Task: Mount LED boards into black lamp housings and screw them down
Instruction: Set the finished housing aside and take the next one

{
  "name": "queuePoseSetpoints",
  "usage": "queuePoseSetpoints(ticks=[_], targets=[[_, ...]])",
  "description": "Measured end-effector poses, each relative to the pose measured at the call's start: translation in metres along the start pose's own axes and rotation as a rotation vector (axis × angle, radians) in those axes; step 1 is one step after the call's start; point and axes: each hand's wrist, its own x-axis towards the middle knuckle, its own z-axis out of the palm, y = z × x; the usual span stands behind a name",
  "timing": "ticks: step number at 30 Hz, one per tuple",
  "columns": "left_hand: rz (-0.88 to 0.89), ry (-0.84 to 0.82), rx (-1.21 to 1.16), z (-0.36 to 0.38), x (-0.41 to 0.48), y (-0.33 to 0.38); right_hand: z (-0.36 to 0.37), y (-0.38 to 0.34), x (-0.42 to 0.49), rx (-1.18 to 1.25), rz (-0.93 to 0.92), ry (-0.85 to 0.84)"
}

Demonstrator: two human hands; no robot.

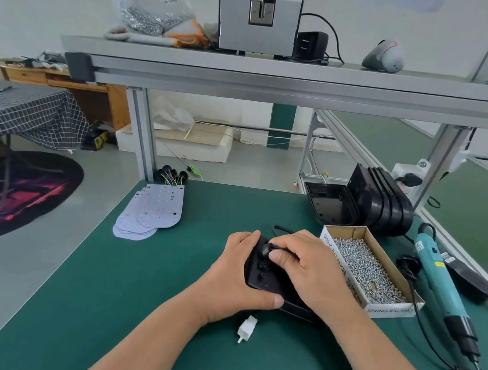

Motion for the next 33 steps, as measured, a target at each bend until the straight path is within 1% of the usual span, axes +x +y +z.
queuePoseSetpoints(ticks=[5,12,16,19,21,23,25,27,28,30,33], targets=[[-0.013,-0.009,0.013,0.001,0.003,-0.003,0.005,0.001,0.0,-0.033,0.013,-0.01],[-0.015,-0.03,0.059,0.004,0.005,-0.005,0.002,-0.007,0.003,-0.163,-0.088,-0.049],[-0.034,-0.034,0.065,0.004,0.006,-0.005,0.006,-0.007,0.006,-0.139,-0.083,-0.081],[-0.043,-0.065,0.054,0.001,0.004,-0.003,0.007,-0.001,0.001,-0.071,-0.056,-0.113],[-0.068,-0.099,-0.015,-0.003,0.002,0.002,0.007,0.002,-0.003,-0.013,-0.035,-0.131],[-0.095,-0.123,-0.145,-0.006,0.001,0.008,0.007,0.003,-0.005,0.026,-0.008,-0.126],[-0.108,-0.054,-0.265,-0.004,0.003,0.01,0.008,0.003,-0.007,0.012,-0.011,-0.103],[-0.145,0.056,-0.321,0.0,0.007,0.008,0.007,0.002,-0.009,0.009,0.02,-0.069],[-0.168,0.081,-0.346,0.001,0.009,0.008,0.006,0.001,-0.009,0.024,0.037,-0.051],[-0.207,0.094,-0.395,0.003,0.01,0.009,0.006,0.0,-0.01,0.044,0.033,-0.032],[-0.254,0.078,-0.47,0.0,0.011,0.01,0.005,-0.001,-0.008,0.024,0.006,-0.051]])
